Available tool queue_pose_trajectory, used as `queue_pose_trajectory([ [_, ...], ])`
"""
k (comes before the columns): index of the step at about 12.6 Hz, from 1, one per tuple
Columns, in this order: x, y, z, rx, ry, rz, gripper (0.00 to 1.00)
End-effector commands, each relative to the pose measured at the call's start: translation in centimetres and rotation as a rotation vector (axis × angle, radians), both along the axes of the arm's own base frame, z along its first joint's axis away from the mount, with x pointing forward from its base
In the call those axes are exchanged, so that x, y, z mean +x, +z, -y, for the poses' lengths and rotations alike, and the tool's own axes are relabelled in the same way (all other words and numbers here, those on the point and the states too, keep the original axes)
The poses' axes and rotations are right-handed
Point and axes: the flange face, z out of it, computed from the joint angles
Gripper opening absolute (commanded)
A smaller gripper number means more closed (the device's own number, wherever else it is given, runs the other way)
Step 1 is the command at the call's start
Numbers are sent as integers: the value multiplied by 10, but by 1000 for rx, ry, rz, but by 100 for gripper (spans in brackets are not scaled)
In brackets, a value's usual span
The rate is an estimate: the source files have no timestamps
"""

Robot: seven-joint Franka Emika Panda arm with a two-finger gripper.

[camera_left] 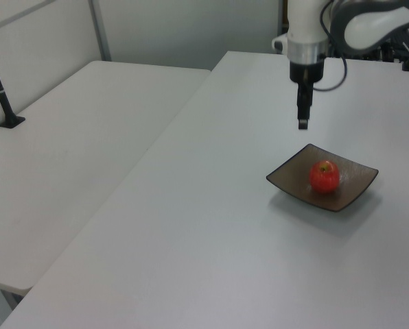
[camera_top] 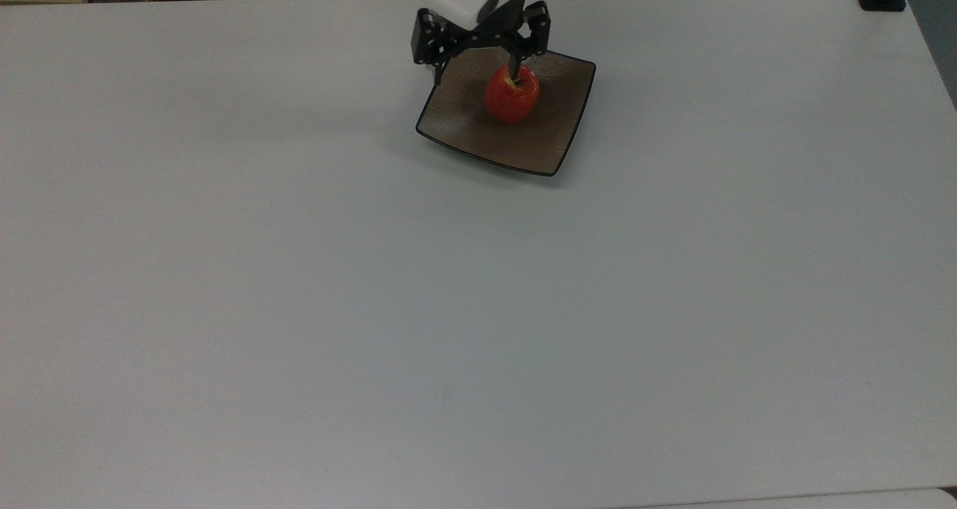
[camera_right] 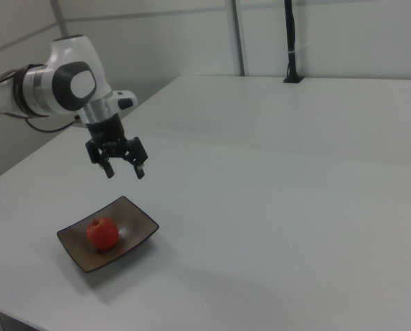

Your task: Apples placed on a ceramic plate

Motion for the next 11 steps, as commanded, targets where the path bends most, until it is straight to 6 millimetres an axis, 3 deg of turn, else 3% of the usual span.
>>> queue_pose_trajectory([
  [1, 18, 36, 58, 33, -259, 71, 100],
  [4, 31, 41, 95, 121, -367, 133, 100],
  [7, 31, 38, 112, 117, -367, 125, 100],
  [11, 29, 37, 110, 113, -354, 111, 100],
])
